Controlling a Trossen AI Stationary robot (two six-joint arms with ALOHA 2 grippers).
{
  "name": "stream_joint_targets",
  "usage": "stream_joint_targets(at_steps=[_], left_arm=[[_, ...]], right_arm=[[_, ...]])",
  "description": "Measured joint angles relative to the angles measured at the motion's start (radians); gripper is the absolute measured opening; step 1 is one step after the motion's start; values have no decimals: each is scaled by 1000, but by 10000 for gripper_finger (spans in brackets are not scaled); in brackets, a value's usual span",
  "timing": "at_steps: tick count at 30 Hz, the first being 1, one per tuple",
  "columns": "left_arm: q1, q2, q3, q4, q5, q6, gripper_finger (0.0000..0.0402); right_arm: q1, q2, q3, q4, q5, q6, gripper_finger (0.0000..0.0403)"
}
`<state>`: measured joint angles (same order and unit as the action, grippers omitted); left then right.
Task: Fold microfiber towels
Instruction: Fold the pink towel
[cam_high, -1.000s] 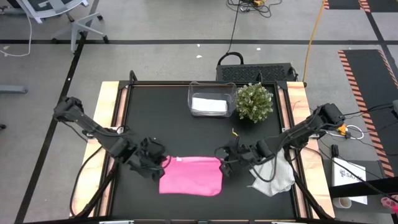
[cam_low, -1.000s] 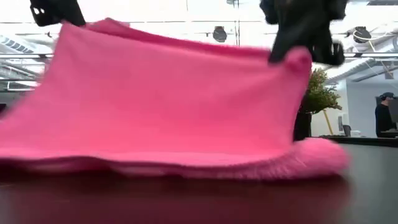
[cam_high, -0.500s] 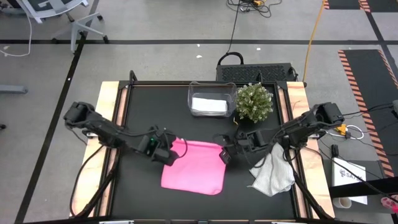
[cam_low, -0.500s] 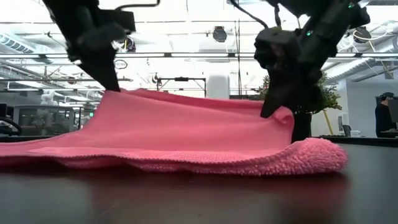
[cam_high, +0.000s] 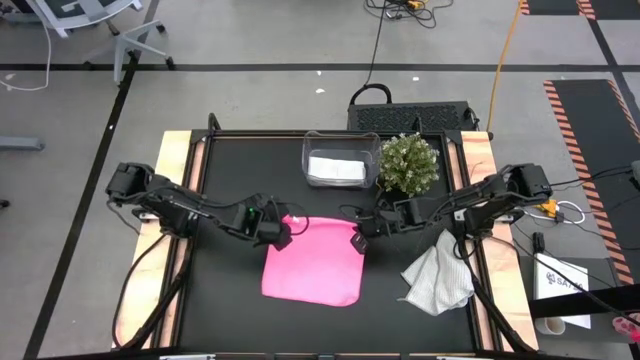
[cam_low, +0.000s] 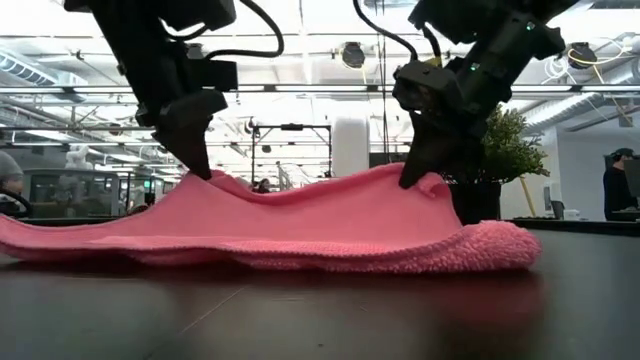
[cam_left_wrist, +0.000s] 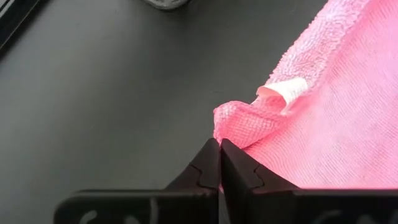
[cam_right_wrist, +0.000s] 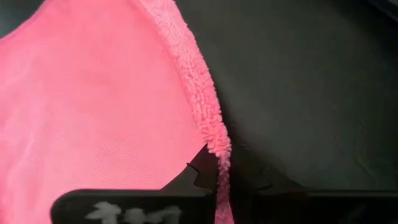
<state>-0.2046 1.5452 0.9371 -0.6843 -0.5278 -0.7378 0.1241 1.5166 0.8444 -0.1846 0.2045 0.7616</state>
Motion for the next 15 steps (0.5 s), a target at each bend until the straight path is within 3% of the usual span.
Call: stream_joint_targets(at_steps=[9,15], left_arm=[[38,0,0,0,31,26,5],[71,0,0,-31,47,22,40]], right_arm=[[-42,0,0,-34,-24,-42,82],[-67,-3,0,-30,-53,-55,115]])
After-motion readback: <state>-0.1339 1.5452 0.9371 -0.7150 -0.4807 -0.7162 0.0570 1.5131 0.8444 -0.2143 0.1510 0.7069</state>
